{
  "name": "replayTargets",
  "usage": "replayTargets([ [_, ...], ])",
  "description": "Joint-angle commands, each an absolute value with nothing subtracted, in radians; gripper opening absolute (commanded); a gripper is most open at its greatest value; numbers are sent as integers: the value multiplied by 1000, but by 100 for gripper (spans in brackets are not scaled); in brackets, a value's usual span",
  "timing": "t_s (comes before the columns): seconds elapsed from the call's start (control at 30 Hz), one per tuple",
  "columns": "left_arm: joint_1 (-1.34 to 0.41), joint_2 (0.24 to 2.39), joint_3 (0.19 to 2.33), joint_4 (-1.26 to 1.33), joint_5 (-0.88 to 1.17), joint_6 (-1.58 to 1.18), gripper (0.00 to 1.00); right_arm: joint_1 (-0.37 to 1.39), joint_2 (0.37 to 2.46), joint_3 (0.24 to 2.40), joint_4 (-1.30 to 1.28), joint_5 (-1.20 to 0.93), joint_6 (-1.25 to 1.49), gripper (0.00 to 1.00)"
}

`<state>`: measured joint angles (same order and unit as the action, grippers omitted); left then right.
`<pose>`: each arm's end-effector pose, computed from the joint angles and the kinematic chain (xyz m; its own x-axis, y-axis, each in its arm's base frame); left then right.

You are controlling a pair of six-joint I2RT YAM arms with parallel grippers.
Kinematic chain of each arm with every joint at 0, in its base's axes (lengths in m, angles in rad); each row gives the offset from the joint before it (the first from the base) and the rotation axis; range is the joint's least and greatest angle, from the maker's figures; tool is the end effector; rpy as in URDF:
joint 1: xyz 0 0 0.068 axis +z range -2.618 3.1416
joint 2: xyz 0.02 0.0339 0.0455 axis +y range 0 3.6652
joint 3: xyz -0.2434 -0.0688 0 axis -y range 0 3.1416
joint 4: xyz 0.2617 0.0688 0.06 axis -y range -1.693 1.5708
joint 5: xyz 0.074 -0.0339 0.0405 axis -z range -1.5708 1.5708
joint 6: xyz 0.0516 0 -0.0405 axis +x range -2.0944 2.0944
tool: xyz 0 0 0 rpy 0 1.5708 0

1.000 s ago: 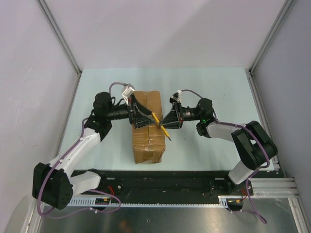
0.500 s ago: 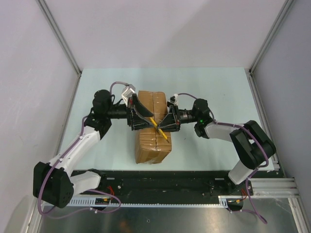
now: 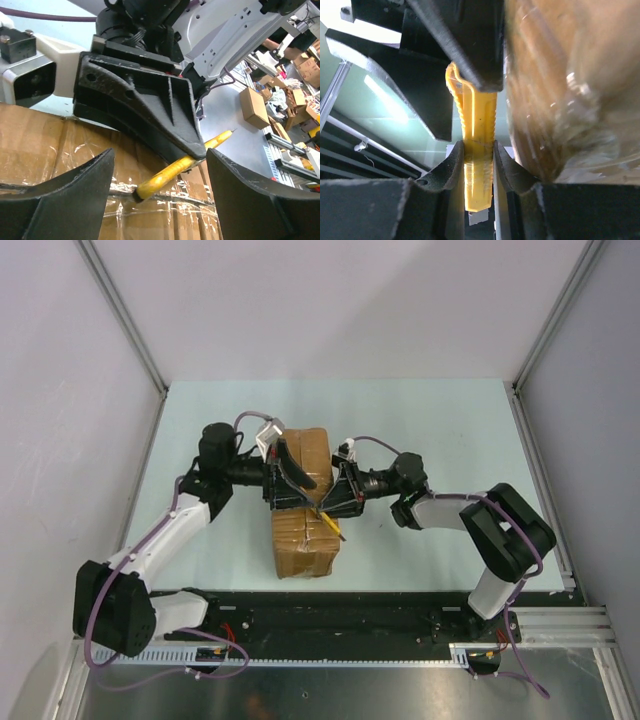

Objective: Unpack the express box
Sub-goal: Cut the express box at the center of the board.

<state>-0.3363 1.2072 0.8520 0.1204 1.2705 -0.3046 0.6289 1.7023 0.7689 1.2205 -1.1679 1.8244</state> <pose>0.2542 -0.1411 0.2855 -0.5018 0.0814 -0.8611 0.8639 -0.0031 -0.5037 0.2521 0.2421 0.2069 -0.9714 -0.2373 -0.0115 0.0152 -0.1106 0.9938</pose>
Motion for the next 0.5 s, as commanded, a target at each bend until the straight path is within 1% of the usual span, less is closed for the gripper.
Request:
replayTargets([
  [0.0, -298, 1178, 842, 63, 1319, -241, 78, 638, 1703, 792, 1319, -1170, 1879, 0],
  [0.03, -295, 1174, 835, 61, 1321, -241, 75, 637, 1701, 792, 1315, -1169, 1878, 0],
  [0.1, -293, 1166, 831, 61, 1347, -239, 72, 638, 1701, 792, 1315, -1164, 1879, 0],
  [0.13, -295, 1164, 828, 61, 1359, -239, 67, 638, 1703, 792, 1318, -1163, 1882, 0],
  [0.2, -296, 1163, 824, 61, 1385, -241, 63, 638, 1706, 792, 1327, -1160, 1890, 0],
  [0.23, -295, 1161, 816, 61, 1387, -241, 56, 637, 1713, 792, 1342, -1160, 1896, 0],
  [0.3, -295, 1157, 811, 61, 1390, -239, 49, 637, 1720, 792, 1362, -1157, 1917, 0],
  [0.33, -296, 1155, 805, 61, 1387, -241, 41, 638, 1726, 792, 1386, -1155, 1930, 0],
  [0.4, -298, 1154, 804, 61, 1382, -244, 34, 638, 1735, 792, 1405, -1152, 1953, 0],
  [0.43, -301, 1155, 802, 61, 1375, -245, 25, 638, 1739, 792, 1417, -1151, 1957, 0],
  [0.47, -301, 1152, 805, 61, 1370, -250, 20, 638, 1740, 792, 1422, -1150, 1962, 0],
])
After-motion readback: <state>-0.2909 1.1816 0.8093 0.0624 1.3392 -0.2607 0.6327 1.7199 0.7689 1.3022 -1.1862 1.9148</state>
